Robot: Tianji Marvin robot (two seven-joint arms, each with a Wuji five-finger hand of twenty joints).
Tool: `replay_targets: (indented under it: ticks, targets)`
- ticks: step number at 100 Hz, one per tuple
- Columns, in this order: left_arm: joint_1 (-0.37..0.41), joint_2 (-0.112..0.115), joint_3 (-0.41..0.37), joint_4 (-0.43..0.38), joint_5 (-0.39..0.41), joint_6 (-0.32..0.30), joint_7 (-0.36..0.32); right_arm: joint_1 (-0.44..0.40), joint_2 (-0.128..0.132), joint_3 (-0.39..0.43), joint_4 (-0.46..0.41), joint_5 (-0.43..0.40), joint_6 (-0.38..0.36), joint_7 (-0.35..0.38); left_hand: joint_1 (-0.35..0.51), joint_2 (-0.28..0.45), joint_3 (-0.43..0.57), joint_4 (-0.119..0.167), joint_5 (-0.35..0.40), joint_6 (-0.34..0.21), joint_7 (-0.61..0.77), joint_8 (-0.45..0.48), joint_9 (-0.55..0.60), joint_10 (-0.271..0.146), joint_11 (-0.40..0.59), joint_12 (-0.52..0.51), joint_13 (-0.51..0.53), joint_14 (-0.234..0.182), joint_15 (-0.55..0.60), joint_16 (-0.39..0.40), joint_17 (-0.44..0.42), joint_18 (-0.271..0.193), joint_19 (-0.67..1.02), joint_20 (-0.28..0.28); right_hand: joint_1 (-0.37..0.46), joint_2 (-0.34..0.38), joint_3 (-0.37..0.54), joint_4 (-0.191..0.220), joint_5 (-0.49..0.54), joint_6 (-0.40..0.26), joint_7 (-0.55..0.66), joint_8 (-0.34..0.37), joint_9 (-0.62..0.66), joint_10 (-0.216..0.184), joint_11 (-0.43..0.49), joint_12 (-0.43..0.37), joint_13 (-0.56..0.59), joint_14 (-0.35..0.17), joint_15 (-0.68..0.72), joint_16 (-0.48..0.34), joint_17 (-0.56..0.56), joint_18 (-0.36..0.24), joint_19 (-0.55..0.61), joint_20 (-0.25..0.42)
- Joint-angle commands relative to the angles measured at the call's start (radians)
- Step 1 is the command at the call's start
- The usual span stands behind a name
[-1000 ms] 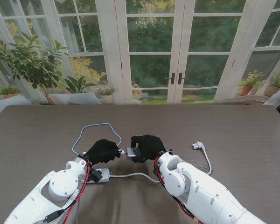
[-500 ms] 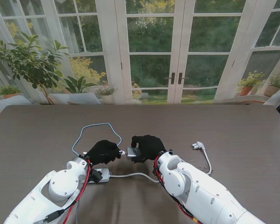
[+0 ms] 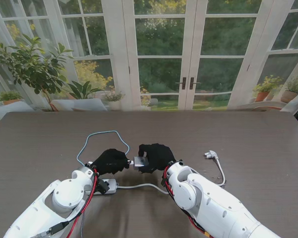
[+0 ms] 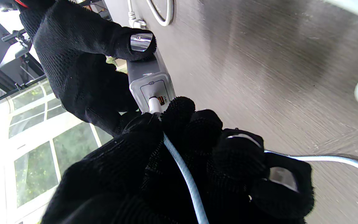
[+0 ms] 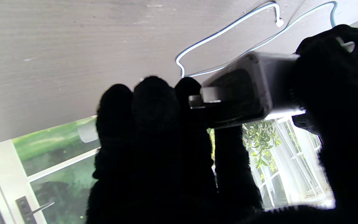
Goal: Set up the charging station
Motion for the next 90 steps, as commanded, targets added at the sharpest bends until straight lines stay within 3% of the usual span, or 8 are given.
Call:
replay_targets:
  ticks: [1,23,56,65,73,77,90]
  targets:
    - [-0.001,-0.009,0.008,-0.002,-0.004,-0.001,-0.023,-0.002,-0.020,-0.008,-0.013,0.005,-0.018,0.008,0.088,0.004,0.048,0.049,0.026,-0.061,0.027,0.003,0.024,-0.022,-0.005,-0.009,0.007,0.022,0.016,-0.003,0.004,0.008,0.078,-0.004,0.153,0.154,0.165,0.094,0.130,-0.197,0.189,0.107,0.068,-0.063,0.027,0.018,0.034,-0.032,0.050,-0.464,0.029,-0.032,0.045,0.018]
    - [-0.011,-0.012,0.022,0.002,-0.011,0.001,-0.020,-0.004,-0.028,-0.013,-0.007,0.020,-0.030,-0.003,0.087,0.003,0.049,0.049,0.027,-0.063,0.027,0.003,0.028,-0.024,-0.005,-0.010,0.011,0.022,0.016,-0.003,0.004,0.008,0.078,-0.004,0.157,0.151,0.175,0.095,0.135,-0.172,0.190,0.117,0.105,-0.054,0.032,0.047,0.035,-0.047,0.171,-0.430,0.079,-0.023,0.072,0.044]
    - [-0.018,-0.013,0.033,0.002,-0.016,0.007,-0.020,-0.009,-0.044,-0.019,-0.017,0.050,-0.010,-0.013,0.084,0.004,0.053,0.048,0.025,-0.059,0.022,-0.003,0.026,-0.021,-0.011,-0.014,0.012,0.025,0.013,-0.004,0.004,0.007,0.079,-0.003,0.160,0.147,0.184,0.094,0.144,-0.154,0.189,0.121,0.133,-0.049,0.028,0.065,0.035,-0.055,0.226,-0.416,0.109,-0.010,0.076,0.059]
    - [-0.009,-0.011,0.023,-0.011,-0.016,0.021,-0.028,-0.008,-0.045,-0.018,-0.018,0.052,-0.009,-0.014,0.104,0.027,-0.008,0.061,0.016,-0.042,-0.029,-0.050,0.017,-0.008,-0.042,-0.038,-0.002,0.037,-0.008,-0.006,-0.013,0.015,0.063,0.002,0.159,0.152,0.183,0.094,0.140,-0.151,0.187,0.122,0.130,-0.048,0.026,0.070,0.034,-0.055,0.225,-0.419,0.108,-0.011,0.074,0.062]
    - [0.004,-0.009,0.006,-0.027,-0.026,0.037,-0.034,-0.009,-0.046,-0.015,-0.019,0.057,-0.005,-0.014,0.123,0.057,-0.107,0.088,0.004,-0.023,-0.088,-0.108,0.026,0.010,-0.065,-0.072,-0.002,0.066,-0.056,-0.024,-0.040,0.058,0.020,0.017,0.160,0.153,0.183,0.095,0.140,-0.150,0.187,0.123,0.129,-0.048,0.026,0.071,0.034,-0.053,0.224,-0.420,0.107,-0.010,0.073,0.062]
    - [0.011,-0.008,-0.004,-0.035,-0.028,0.045,-0.038,-0.009,-0.046,-0.013,-0.018,0.059,-0.003,-0.015,0.084,0.051,-0.123,0.097,0.006,-0.022,-0.093,-0.114,0.035,0.010,-0.074,-0.087,0.002,0.076,-0.092,-0.044,-0.065,0.081,-0.018,0.020,0.160,0.153,0.183,0.095,0.139,-0.149,0.186,0.124,0.129,-0.048,0.026,0.072,0.034,-0.052,0.224,-0.420,0.107,-0.010,0.072,0.063]
    - [0.032,0.000,-0.036,-0.060,-0.014,0.065,-0.056,-0.013,-0.047,-0.001,-0.028,0.065,0.014,-0.017,-0.185,0.067,-0.008,0.108,0.079,-0.025,-0.156,-0.053,0.071,0.002,-0.103,-0.140,0.025,0.087,-0.180,-0.110,-0.084,0.121,-0.078,-0.005,0.162,0.157,0.182,0.095,0.134,-0.148,0.186,0.129,0.125,-0.047,0.025,0.076,0.033,-0.050,0.218,-0.425,0.104,-0.008,0.069,0.065]
